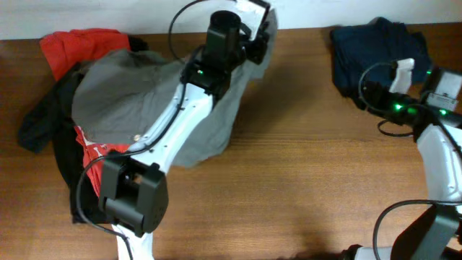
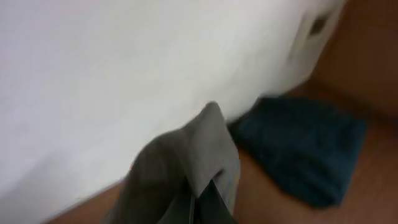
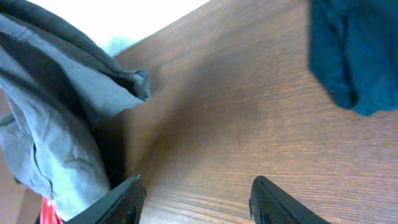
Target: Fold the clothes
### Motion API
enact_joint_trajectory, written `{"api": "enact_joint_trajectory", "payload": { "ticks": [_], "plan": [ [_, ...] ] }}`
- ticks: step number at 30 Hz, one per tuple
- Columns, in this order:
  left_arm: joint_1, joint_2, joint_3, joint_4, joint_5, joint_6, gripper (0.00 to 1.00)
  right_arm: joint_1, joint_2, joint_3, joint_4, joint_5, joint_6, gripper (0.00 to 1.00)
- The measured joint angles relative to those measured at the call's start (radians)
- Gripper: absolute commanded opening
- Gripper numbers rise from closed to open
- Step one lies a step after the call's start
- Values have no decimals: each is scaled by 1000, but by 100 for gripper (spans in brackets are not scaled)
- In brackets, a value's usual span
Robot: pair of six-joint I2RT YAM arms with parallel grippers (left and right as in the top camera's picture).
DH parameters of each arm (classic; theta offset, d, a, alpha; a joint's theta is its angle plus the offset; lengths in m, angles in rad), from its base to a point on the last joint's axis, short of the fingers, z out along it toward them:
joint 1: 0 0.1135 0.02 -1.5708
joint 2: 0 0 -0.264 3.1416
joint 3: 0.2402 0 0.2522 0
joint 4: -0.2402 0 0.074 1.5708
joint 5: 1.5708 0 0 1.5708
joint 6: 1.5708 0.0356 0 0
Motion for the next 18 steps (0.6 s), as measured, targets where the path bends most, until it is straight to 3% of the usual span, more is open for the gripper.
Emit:
{"api": "enact_joint_trajectory", "payload": {
  "ticks": [6, 18],
  "plan": [
    [-94, 21, 0, 186, 26, -37, 0, -52, 0, 1, -4, -30, 0, 59],
    [-135, 77, 0, 337, 93, -87, 1, -54, 0, 1, -5, -37, 0, 60]
  ]
}}
